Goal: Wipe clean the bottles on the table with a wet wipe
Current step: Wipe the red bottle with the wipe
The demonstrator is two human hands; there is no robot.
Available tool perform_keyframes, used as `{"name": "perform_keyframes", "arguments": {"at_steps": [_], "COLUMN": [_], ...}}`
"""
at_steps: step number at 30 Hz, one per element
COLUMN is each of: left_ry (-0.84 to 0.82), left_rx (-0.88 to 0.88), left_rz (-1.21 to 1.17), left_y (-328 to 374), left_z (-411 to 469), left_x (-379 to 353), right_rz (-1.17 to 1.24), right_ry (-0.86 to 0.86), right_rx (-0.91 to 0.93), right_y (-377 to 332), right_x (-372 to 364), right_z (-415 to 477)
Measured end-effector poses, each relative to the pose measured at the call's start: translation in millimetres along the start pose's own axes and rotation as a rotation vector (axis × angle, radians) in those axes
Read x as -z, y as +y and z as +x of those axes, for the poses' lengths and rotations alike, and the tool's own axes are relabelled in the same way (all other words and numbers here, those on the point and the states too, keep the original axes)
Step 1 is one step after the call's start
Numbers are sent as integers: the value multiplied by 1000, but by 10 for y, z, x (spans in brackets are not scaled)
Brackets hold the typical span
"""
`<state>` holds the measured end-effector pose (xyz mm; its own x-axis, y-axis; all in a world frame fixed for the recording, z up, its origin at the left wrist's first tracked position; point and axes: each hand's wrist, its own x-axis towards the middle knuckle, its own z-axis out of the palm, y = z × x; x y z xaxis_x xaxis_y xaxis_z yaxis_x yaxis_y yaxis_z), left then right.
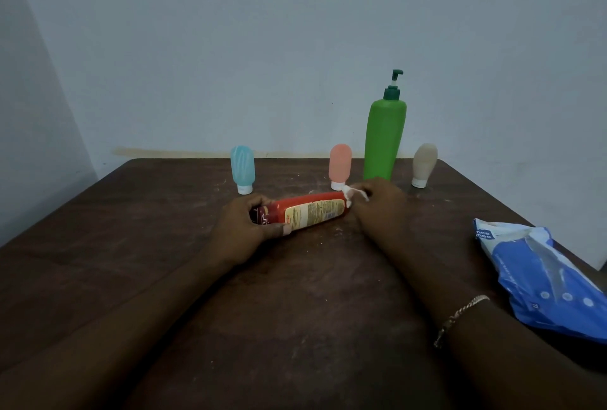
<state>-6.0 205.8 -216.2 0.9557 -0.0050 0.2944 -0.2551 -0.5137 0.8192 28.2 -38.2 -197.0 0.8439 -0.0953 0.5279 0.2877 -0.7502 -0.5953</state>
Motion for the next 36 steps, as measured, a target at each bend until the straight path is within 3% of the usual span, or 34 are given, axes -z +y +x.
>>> {"name": "perform_keyframes", "arguments": {"at_steps": [5, 11, 13, 16, 20, 23, 26, 32, 34, 36], "left_ry": [-14, -10, -19, -42, -49, -38, -31, -2, -9, -28], "left_rx": [25, 35, 38, 88, 113, 126, 142, 133, 154, 170], "left_rz": [-29, -78, -115, -143, -166, -182, -194, -177, -181, -198], "left_y": [29, 18, 34, 66, 79, 75, 59, 33, 26, 28], "left_z": [-6, -16, -30, -20, -4, -6, 8, 9, 21, 33], "left_x": [17, 30, 39, 50, 52, 55, 59, 47, 57, 60], "right_rz": [77, 75, 69, 44, 9, 21, 22, 83, 74, 53], "right_ry": [12, -203, -229, -122, -29, -2, -27, -231, -199, -170], "right_rx": [-29, 365, 413, 327, 29, -71, -16, 313, 298, 152], "right_y": [-60, -594, -639, -411, 30, 103, -26, -459, -410, -222], "right_x": [-34, -289, -321, -255, -51, -15, -99, -290, -296, -233], "right_z": [-28, -349, -369, -223, -7, 19, -32, -317, -279, -162]}}
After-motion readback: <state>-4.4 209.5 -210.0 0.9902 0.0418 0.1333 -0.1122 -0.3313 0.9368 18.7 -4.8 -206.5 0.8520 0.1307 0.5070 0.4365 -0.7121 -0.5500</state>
